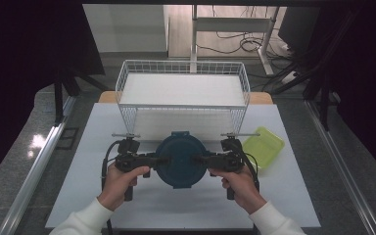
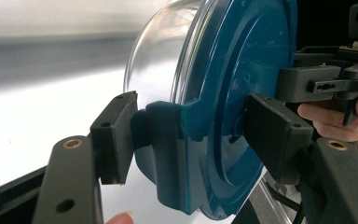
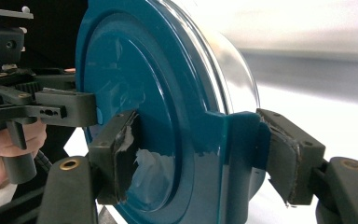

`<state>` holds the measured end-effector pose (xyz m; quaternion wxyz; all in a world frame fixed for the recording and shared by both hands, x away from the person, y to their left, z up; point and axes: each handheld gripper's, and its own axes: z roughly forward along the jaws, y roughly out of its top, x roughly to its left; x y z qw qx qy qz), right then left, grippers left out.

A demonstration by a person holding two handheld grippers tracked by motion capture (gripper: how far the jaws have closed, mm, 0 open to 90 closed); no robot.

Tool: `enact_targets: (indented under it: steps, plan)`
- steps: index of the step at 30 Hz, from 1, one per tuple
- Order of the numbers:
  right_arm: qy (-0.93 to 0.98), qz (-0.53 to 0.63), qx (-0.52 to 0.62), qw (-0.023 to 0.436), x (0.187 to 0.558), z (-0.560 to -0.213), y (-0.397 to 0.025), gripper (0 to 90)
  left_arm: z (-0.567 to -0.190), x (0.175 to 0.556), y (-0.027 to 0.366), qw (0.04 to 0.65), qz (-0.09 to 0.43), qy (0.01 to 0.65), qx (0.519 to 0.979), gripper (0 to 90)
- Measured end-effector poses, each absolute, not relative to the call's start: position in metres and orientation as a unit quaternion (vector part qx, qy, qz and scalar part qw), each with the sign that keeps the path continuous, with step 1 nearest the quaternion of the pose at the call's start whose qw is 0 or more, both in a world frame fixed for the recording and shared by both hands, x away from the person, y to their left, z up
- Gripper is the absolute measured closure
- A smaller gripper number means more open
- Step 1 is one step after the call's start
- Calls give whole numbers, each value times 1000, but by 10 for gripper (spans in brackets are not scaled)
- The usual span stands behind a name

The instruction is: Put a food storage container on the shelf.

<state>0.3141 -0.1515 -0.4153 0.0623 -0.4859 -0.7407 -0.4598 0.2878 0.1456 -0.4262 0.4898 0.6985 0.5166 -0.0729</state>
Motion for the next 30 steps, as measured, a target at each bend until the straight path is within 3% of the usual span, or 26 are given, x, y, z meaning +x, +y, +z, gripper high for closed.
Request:
enact_targets:
  steps: [30]
  plan:
    - [-742,-498,-448,11,359,-321,-143,322,-336,332,154,530,-20,486,694,366]
